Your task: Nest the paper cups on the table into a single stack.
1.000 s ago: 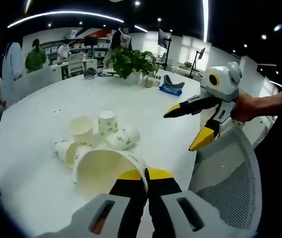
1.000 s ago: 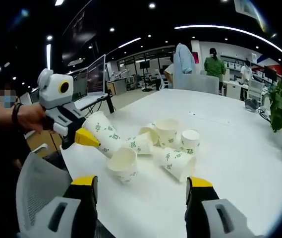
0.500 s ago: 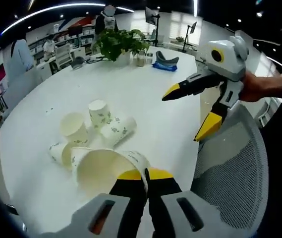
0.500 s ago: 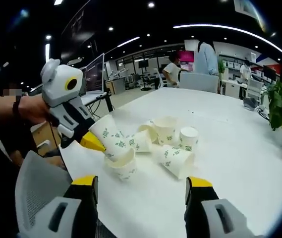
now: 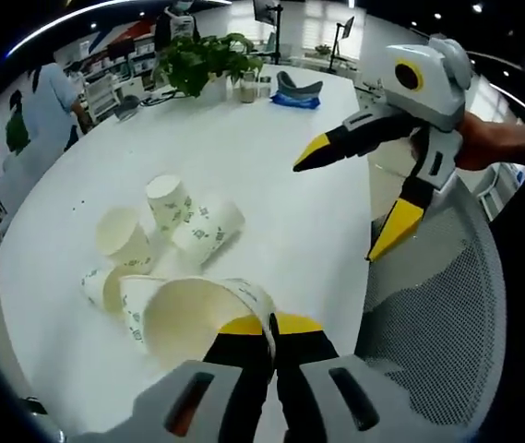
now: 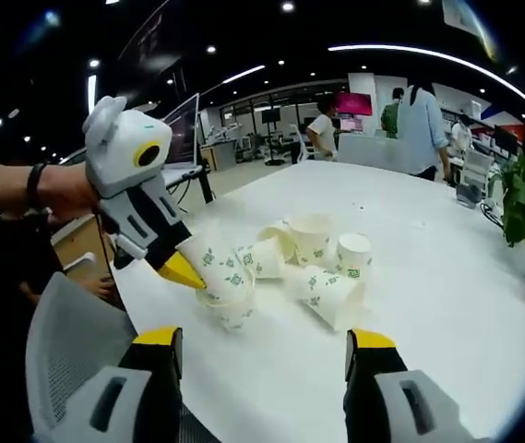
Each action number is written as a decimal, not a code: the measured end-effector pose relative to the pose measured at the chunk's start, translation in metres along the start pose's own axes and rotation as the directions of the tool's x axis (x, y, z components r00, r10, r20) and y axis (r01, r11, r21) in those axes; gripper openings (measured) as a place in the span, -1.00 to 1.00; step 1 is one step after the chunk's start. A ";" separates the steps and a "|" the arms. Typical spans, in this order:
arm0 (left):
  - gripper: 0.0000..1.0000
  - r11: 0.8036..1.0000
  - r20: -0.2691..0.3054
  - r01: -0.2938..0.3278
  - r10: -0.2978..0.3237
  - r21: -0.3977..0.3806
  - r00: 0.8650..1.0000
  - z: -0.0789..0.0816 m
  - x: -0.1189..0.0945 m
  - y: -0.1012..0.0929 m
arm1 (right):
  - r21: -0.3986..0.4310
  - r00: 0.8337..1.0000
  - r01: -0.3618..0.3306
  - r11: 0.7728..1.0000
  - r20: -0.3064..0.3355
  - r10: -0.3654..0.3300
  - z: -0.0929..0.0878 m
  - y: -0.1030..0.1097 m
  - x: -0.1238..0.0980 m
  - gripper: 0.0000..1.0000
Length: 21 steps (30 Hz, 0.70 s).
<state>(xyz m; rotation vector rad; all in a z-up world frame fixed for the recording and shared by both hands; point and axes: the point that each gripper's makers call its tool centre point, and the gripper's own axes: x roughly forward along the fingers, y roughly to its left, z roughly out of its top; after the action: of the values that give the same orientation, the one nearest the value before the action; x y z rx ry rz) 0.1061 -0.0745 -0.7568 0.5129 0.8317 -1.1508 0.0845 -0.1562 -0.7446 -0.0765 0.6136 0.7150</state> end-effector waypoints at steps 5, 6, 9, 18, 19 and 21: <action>-1.00 1.000 -0.021 0.000 0.000 0.007 1.000 -0.004 0.002 0.001 | 0.005 1.000 0.003 1.000 0.005 -0.003 0.000 -0.002 0.001 0.45; -1.00 1.000 -0.024 -0.002 0.002 0.009 1.000 -0.004 0.001 0.001 | 0.005 1.000 0.003 1.000 0.004 -0.003 0.000 -0.002 0.002 0.45; -1.00 1.000 -0.033 -0.002 0.002 0.010 0.999 -0.005 0.002 -0.001 | 0.006 1.000 0.005 1.000 0.005 -0.005 0.001 -0.001 0.002 0.45; -1.00 1.000 -0.038 0.003 -0.003 0.013 0.999 -0.003 0.007 -0.003 | 0.008 1.000 0.006 1.000 0.002 -0.006 0.002 0.003 0.003 0.45; -1.00 1.000 -0.036 0.004 -0.004 0.014 0.999 -0.003 0.007 -0.004 | 0.009 1.000 0.007 1.000 0.002 -0.007 0.002 0.003 0.003 0.45; -1.00 1.000 -0.035 0.006 -0.006 0.014 0.999 -0.003 0.008 -0.004 | 0.009 1.000 0.008 1.000 0.002 -0.008 0.002 0.003 0.003 0.45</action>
<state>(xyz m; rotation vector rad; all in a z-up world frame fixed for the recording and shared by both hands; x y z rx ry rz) 0.1032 -0.0782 -0.7649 0.5444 0.8565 -1.1569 0.0849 -0.1517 -0.7444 -0.0700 0.6139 0.7049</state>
